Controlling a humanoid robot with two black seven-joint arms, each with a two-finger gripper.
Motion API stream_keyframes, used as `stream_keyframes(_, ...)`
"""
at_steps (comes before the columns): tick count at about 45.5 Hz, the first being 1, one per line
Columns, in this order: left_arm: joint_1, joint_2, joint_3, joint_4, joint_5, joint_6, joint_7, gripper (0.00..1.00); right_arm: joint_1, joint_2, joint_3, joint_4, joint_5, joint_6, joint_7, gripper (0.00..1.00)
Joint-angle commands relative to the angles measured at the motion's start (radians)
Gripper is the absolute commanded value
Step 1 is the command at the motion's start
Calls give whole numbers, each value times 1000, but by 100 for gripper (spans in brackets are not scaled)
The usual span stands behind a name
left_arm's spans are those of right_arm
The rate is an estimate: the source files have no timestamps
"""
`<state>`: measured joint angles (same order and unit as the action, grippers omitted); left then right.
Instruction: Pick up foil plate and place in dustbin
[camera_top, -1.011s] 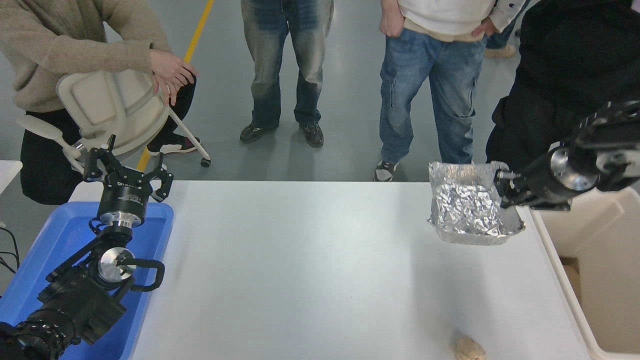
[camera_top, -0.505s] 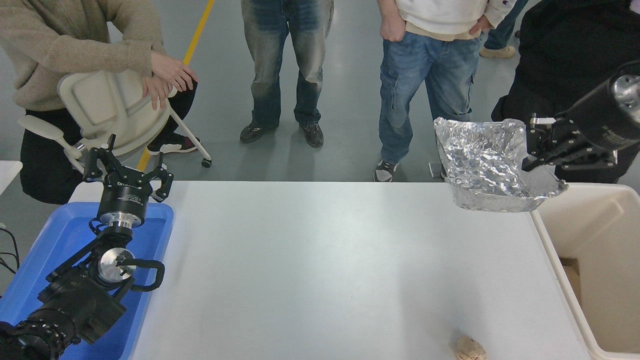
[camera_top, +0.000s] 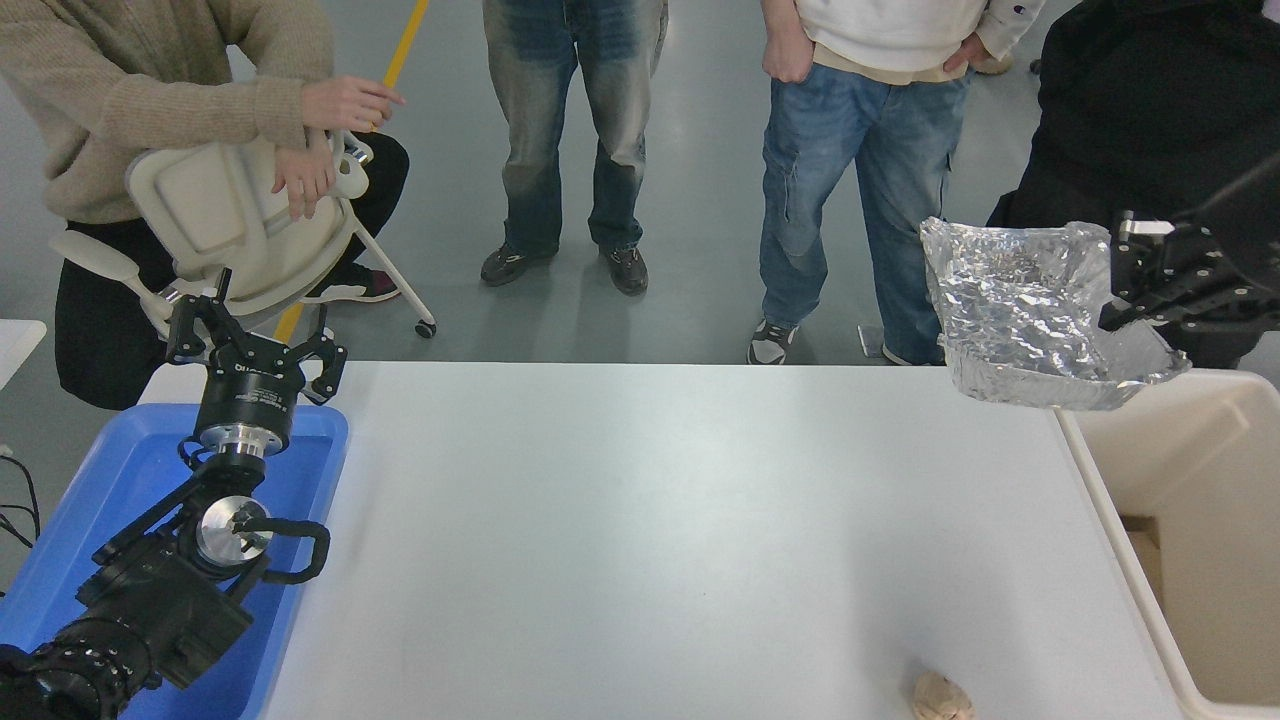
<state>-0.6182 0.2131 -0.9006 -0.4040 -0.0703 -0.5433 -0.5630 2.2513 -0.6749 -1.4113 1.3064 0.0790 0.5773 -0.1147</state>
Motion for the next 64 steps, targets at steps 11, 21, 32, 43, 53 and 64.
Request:
stream_keyframes(11, 0, 0, 0, -1, 0, 0, 0, 99, -485, -199, 93, -320, -11, -257, 9, 0)
stream_keyframes(21, 0, -1, 0, -1, 0, 0, 0, 99, -883, -199, 383, -559, -13, -293, 9, 0)
stream_keyframes(32, 0, 0, 0, -1, 0, 0, 0, 99, -1196, -103, 551, -797, -1, -384, 9, 0)
stream_keyframes(43, 0, -1, 0, 1, 0, 0, 0, 99, -1470, 52, 728, -1076, 1, -458, 6, 0)
stream_keyframes(53, 0, -1, -1, 1, 0, 0, 0, 99, -1613, 184, 801, -1303, -1, -476, -2, 0)
stream_keyframes(64, 0, -1, 0, -1, 0, 0, 0, 99, -1629, 189, 812, -1308, -1, -524, -5, 0)
